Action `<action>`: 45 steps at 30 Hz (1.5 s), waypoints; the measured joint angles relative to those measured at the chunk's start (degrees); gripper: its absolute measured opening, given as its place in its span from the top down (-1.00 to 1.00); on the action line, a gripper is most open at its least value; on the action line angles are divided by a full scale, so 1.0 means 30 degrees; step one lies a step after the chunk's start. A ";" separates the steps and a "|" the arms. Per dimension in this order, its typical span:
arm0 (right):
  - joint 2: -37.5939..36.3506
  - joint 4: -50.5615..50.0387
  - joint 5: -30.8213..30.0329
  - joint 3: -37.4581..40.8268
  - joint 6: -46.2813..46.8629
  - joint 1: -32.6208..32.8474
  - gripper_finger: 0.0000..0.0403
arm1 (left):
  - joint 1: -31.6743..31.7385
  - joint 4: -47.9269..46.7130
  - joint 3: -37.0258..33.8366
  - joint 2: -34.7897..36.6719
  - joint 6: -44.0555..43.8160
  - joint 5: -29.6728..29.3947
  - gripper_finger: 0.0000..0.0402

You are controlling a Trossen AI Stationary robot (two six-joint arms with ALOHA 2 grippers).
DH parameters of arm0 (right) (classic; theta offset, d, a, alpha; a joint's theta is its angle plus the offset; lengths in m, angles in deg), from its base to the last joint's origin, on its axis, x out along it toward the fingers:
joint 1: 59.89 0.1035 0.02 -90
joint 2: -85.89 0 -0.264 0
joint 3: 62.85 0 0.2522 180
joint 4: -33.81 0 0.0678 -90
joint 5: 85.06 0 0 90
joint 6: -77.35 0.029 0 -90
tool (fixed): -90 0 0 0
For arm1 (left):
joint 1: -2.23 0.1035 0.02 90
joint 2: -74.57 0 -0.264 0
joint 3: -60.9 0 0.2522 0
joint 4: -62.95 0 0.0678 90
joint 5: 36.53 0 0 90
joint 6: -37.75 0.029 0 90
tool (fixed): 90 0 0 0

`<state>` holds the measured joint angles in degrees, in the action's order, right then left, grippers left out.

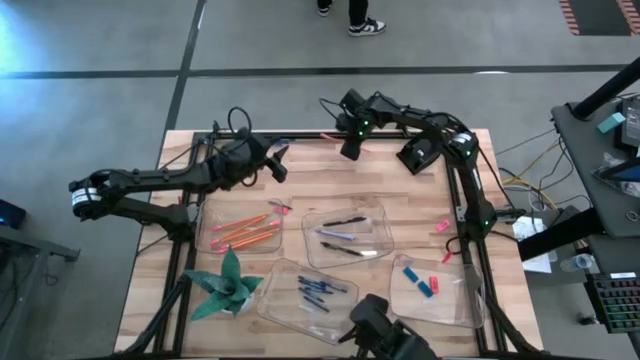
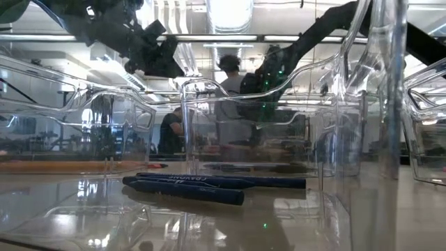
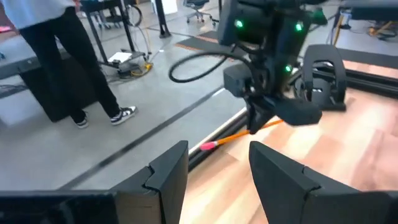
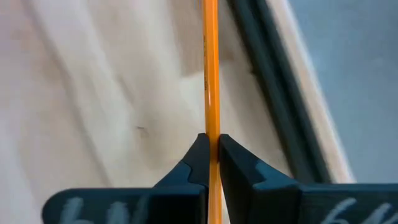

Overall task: Sort crayons/erasers/pens/pencils in bins
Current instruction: Put the orange pencil into the top left transparent bin

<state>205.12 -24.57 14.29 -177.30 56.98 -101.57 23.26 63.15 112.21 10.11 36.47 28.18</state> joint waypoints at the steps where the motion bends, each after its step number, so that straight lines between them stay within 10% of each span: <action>1: -0.0116 0.0058 0.0563 0.0007 0.0000 0.0012 0.93 | 0.0000 -0.0003 -0.0083 0.0000 -0.0026 0.0201 0.22; 9: -0.1278 0.3462 0.3203 -0.0029 0.0105 0.0479 0.94 | 0.0007 0.0233 -0.0499 0.0000 -0.0475 0.5153 0.22; 22: -0.2784 1.0137 0.5551 -0.0029 0.0367 0.2079 0.94 | 0.2690 0.1227 -0.0521 -0.0271 -0.0490 0.6583 0.22; 38: -0.2909 1.1667 0.6416 -0.0029 0.1242 0.3159 0.94 | 0.5524 1.3492 -0.6016 -0.0173 -0.1806 0.9894 0.22; 45: -0.2879 1.2305 0.7051 0.0074 0.0814 0.4157 0.94 | 0.5530 1.4219 -0.5884 -0.0881 -0.0323 1.0620 0.22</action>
<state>196.48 12.34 35.44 -177.08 59.42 -89.10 39.85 105.81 94.56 7.46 35.50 60.04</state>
